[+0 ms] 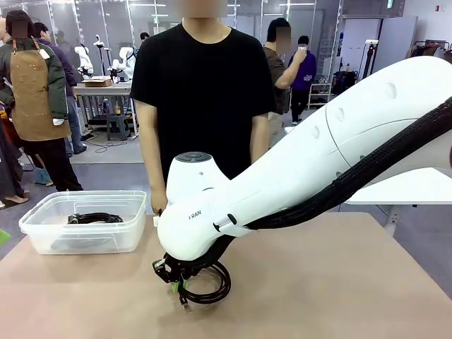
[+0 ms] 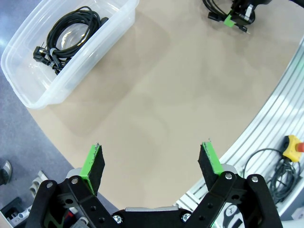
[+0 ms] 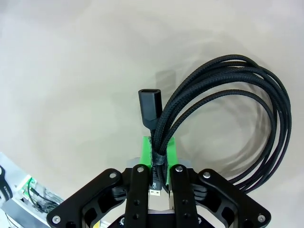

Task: Organize and store the cables.
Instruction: Place the USB Extension Cable into the Organizing box.

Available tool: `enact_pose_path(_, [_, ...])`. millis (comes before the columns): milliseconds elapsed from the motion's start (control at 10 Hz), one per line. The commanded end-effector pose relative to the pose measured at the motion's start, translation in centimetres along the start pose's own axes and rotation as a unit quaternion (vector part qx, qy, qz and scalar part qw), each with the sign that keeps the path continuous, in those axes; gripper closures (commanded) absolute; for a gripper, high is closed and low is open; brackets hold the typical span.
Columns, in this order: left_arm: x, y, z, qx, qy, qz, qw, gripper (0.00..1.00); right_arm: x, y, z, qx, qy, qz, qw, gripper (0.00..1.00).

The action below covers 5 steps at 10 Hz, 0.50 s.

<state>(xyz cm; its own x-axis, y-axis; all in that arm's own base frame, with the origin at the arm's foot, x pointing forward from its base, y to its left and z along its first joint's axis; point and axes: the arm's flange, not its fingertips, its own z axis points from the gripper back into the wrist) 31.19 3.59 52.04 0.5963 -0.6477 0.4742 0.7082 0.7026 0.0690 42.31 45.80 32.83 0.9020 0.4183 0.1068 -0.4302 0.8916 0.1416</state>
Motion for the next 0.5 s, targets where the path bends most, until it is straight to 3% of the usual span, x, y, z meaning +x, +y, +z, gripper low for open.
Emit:
enact_pose_path(0, [0.1, 0.0, -0.1, 0.001, -0.001, 0.004, 1.0, 0.0, 0.2, -1.1, -0.3, 0.019, 0.011, 0.002, 1.0, 0.86])
enact_pose_path(100, [0.0, 0.0, 0.0, 0.0, 0.0, 0.0, 1.0, 0.0, 0.2, -1.2, -0.4, 0.027, 0.009, 0.005, 1.0, 0.57])
enact_pose_path(200, [0.0, -0.9, 2.4, 0.008, -0.001, 0.013, 1.0, 0.0, 0.1, -1.3, -0.3, 0.029, 0.006, 0.005, 1.0, 0.39])
enact_pose_path(300, [0.9, -2.6, 4.1, 0.012, 0.013, 0.027, 0.999, 0.0, -0.1, -1.9, -0.2, 0.033, 0.0, 0.003, 0.999, 0.09])
enact_pose_path(400, [1.5, -3.5, 4.5, 0.006, 0.021, 0.021, 1.0, 0.0, -0.4, -2.4, 0.1, 0.035, -0.005, -0.003, 0.999, 0.0])
